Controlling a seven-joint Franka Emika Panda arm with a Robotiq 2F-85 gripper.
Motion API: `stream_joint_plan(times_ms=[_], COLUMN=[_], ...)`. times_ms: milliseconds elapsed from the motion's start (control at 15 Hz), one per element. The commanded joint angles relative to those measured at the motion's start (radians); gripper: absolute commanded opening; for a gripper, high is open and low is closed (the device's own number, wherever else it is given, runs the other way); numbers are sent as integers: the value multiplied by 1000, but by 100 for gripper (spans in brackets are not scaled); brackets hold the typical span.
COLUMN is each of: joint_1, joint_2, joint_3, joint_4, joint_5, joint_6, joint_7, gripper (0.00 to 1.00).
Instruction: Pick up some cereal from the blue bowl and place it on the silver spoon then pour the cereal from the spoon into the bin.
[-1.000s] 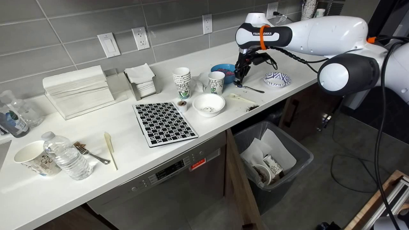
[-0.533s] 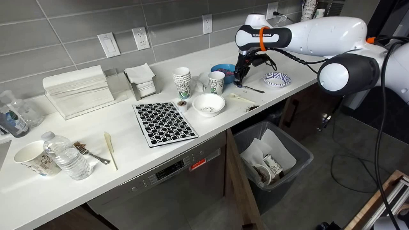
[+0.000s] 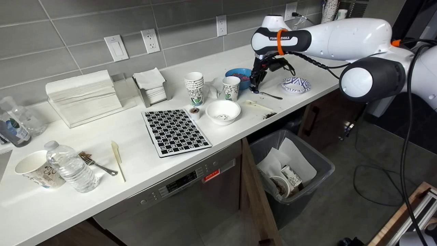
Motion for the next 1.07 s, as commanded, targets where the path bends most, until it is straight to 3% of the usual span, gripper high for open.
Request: stream_joint_plan(times_ms=[0,267,333,600,933,1000], joint_1=[-5,-4,-4,-4,-2,-1], joint_2=[-17,-19,-19,-22,-28,-32], joint_3=[5,4,3,2,2,4], joint_4=[-43,-50,-50,-51,-54,-55], joint_5=[7,6,6,5,4,5], joint_6=[22,27,27,27,30,31], joint_7=[-1,1,1,3,3,1], gripper=[3,6,31,59,81,79])
